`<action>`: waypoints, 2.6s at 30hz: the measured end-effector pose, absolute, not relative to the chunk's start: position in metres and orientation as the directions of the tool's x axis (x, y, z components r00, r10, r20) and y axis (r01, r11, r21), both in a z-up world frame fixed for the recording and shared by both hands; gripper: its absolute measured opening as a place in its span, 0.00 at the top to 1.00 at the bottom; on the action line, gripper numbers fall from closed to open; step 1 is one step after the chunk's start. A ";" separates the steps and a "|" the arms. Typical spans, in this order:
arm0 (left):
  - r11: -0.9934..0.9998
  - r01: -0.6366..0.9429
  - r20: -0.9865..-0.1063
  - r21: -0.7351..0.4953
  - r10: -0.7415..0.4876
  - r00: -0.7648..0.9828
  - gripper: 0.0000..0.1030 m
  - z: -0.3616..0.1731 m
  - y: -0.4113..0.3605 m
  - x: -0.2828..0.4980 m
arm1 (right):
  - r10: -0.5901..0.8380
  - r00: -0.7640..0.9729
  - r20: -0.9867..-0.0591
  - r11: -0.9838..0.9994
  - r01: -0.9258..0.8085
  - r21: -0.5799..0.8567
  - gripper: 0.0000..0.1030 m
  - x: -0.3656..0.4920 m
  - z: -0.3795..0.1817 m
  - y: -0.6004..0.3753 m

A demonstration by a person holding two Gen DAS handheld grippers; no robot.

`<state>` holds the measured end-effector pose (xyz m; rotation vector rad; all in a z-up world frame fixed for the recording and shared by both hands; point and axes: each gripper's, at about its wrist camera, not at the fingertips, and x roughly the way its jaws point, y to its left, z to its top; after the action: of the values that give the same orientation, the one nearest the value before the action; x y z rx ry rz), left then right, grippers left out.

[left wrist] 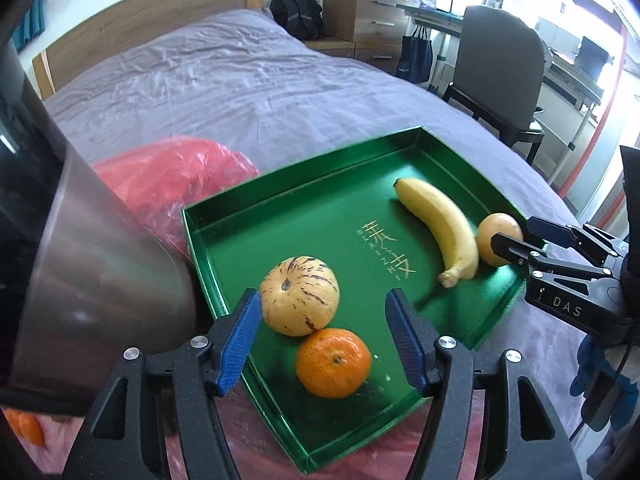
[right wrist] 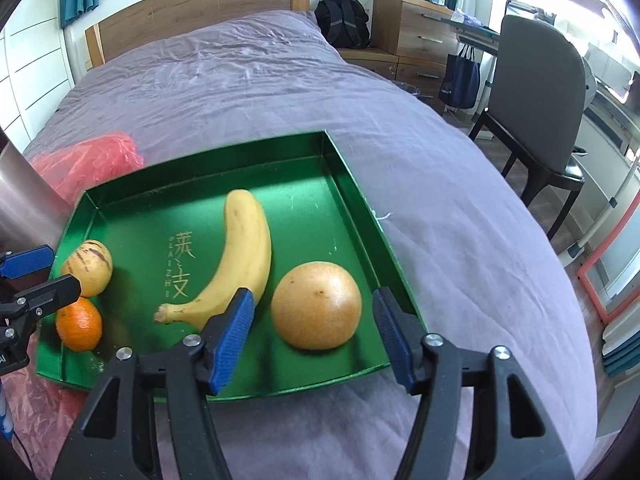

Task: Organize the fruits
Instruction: 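Withdraw both tools from the tray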

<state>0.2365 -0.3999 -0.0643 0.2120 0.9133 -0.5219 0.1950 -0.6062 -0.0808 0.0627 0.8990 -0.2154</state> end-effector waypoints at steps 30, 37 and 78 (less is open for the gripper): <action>0.908 0.419 -0.714 0.002 -0.292 0.636 0.41 0.008 -0.242 0.074 | -0.040 0.719 -0.693 0.998 0.063 0.007 0.19 0.044 0.027 -0.482; 0.932 0.363 -0.717 0.011 -0.245 0.652 0.41 0.001 -0.197 0.050 | 0.012 0.724 -0.690 1.000 0.002 0.019 0.19 0.021 0.032 -0.446; 0.990 0.013 -0.771 -0.142 -0.119 0.625 0.42 -0.088 0.039 0.067 | 0.283 0.517 -0.808 0.900 -0.434 0.037 0.19 0.083 -0.023 -0.175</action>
<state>0.0675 0.0390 -0.0881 -0.1273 0.8928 -0.0757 0.0833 -0.1751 -0.0230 -0.1773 0.9330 0.4331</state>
